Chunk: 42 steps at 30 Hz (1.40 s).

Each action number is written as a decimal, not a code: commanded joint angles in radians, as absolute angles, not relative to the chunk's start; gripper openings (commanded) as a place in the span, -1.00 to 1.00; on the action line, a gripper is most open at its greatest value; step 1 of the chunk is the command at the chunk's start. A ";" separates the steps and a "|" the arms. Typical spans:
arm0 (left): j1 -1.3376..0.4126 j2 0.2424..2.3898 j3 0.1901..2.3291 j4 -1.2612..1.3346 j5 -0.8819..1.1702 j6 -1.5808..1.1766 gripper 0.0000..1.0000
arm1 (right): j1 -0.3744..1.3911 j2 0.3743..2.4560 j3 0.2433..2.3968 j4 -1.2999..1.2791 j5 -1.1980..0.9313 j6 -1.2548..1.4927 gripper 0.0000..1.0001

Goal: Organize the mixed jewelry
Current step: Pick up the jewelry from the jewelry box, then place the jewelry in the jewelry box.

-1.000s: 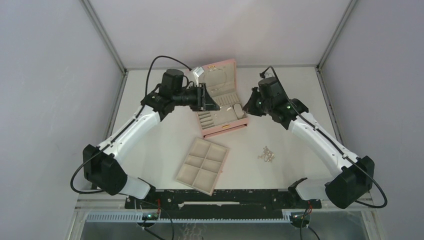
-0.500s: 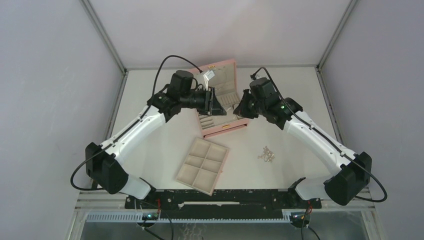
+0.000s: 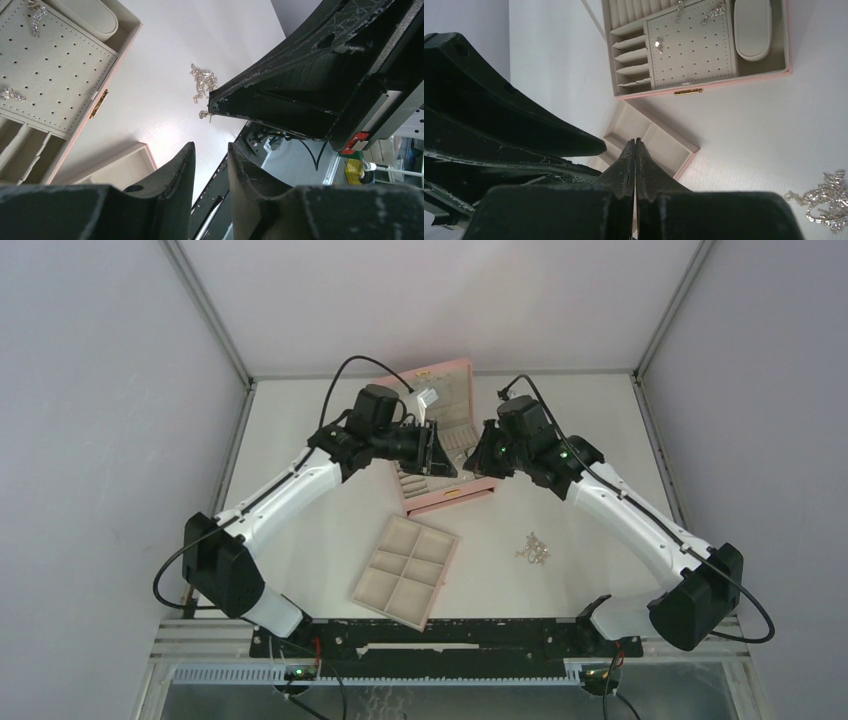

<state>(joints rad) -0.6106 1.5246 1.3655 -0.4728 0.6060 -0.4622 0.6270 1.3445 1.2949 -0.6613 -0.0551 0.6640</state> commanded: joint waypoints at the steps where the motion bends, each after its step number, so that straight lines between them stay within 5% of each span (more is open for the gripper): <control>1: -0.618 1.537 1.412 -0.429 0.627 -0.463 -0.31 | 0.641 1.354 1.343 -0.638 -0.057 0.677 -1.00; 29: -0.624 1.559 1.395 -0.406 0.629 -0.484 -0.51 | 0.653 1.368 1.360 -0.643 -0.058 0.669 -1.00; 38: -0.623 1.553 1.397 -0.400 0.620 -0.494 -0.98 | 0.654 1.370 1.360 -0.639 -0.064 0.669 -1.00; 42: -0.623 1.550 1.395 -0.400 0.617 -0.494 -1.00 | 0.655 1.366 1.359 -0.639 -0.066 0.662 -1.00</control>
<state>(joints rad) -0.6163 1.5639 1.3655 -0.4313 0.6056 -0.4889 0.6449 1.3758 1.3182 -0.6613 -0.0608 0.6636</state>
